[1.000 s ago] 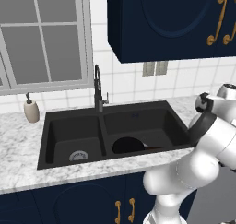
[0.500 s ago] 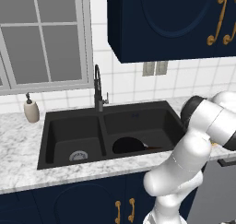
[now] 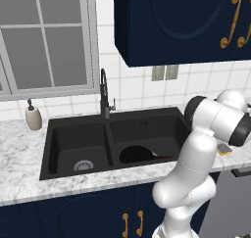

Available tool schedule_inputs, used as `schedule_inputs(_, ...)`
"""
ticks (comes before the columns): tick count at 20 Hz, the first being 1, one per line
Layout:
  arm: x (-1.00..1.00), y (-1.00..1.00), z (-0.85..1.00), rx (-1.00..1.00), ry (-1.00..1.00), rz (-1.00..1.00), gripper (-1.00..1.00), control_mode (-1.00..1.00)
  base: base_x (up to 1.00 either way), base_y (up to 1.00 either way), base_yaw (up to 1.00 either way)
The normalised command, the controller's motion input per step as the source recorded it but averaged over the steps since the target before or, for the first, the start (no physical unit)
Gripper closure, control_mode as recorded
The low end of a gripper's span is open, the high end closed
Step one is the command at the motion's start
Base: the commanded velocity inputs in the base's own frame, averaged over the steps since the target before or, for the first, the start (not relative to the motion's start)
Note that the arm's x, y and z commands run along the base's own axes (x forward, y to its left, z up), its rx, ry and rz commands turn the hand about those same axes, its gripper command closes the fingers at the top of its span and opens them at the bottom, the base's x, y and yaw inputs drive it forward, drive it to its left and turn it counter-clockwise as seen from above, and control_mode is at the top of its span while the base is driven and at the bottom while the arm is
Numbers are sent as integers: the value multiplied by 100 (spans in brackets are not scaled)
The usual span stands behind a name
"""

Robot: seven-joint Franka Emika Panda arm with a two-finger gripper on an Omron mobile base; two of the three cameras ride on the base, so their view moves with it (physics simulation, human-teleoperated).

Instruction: Pick the pan and sponge and place them into the sink. Then turn on the water.

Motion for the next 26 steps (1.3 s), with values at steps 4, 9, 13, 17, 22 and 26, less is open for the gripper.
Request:
schedule_inputs(4,0,5,-27,1,0,0,-100,-100,0,0,0)
schedule_inputs(9,0,20,-24,0,0,0,-100,-100,0,0,0)
schedule_inputs(13,-3,25,-10,0,0,0,-100,-100,0,0,0)
schedule_inputs(17,-6,37,-13,0,-1,0,-100,-100,0,0,0)
schedule_inputs(22,0,5,-49,0,-2,0,-100,-100,0,0,0)
schedule_inputs(26,0,0,-71,-7,-6,0,-100,-100,0,0,0)
